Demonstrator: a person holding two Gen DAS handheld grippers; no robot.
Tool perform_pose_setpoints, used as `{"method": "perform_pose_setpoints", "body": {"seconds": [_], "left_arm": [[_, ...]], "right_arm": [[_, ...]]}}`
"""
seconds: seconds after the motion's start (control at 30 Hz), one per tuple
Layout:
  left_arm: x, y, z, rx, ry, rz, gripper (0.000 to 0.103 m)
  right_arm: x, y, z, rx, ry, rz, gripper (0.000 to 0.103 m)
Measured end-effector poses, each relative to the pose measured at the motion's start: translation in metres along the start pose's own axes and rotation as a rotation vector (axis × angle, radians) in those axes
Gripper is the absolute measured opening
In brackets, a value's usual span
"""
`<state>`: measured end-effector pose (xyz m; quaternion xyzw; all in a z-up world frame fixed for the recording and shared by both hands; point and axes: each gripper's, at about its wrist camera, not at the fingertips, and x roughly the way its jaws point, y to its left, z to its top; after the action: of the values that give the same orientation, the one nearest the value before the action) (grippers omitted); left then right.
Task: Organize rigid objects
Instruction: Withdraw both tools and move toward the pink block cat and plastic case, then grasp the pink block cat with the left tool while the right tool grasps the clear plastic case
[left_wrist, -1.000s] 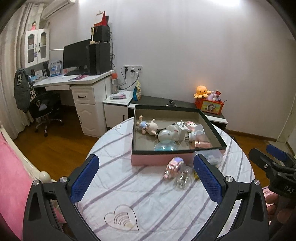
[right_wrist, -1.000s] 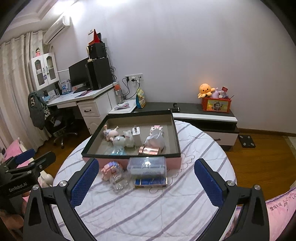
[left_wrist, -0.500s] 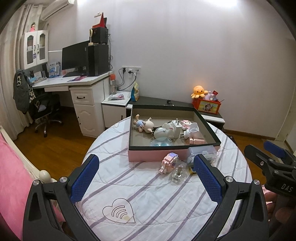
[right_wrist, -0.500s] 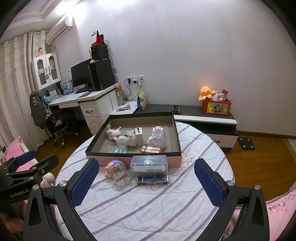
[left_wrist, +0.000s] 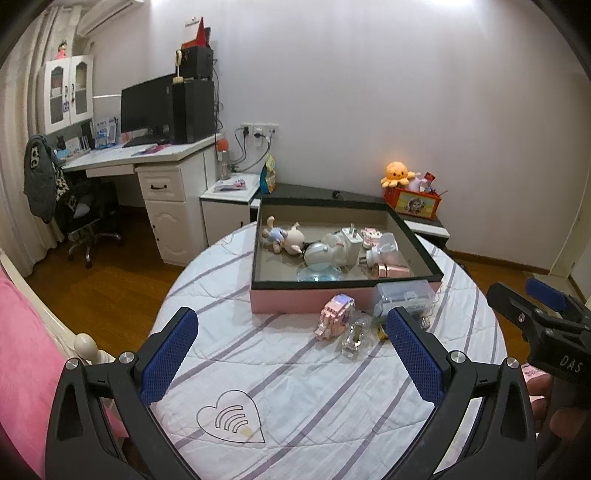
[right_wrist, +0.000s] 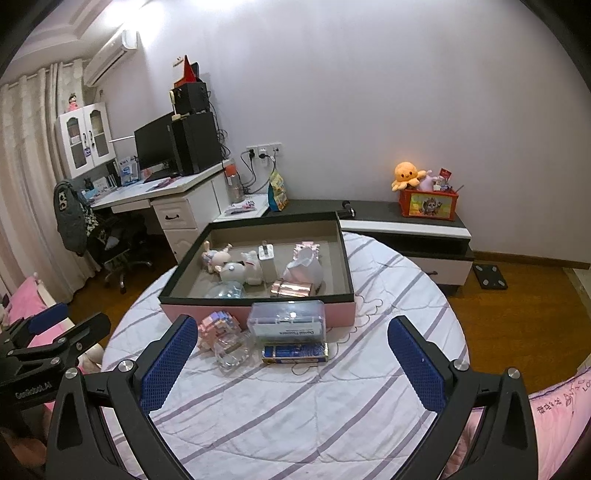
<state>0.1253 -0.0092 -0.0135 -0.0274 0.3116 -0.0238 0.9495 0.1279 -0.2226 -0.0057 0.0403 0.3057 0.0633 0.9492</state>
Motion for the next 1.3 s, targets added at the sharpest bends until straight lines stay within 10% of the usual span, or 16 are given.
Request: {"method": "perform_pose_setpoints", "body": {"seconds": [1.3], "left_arm": [[0.169, -0.02, -0.024, 0.076, 0.247, -0.12, 0.094]], "right_arm": [[0.148, -0.007, -0.01, 0.017, 0.26, 0.048, 0.103]]}}
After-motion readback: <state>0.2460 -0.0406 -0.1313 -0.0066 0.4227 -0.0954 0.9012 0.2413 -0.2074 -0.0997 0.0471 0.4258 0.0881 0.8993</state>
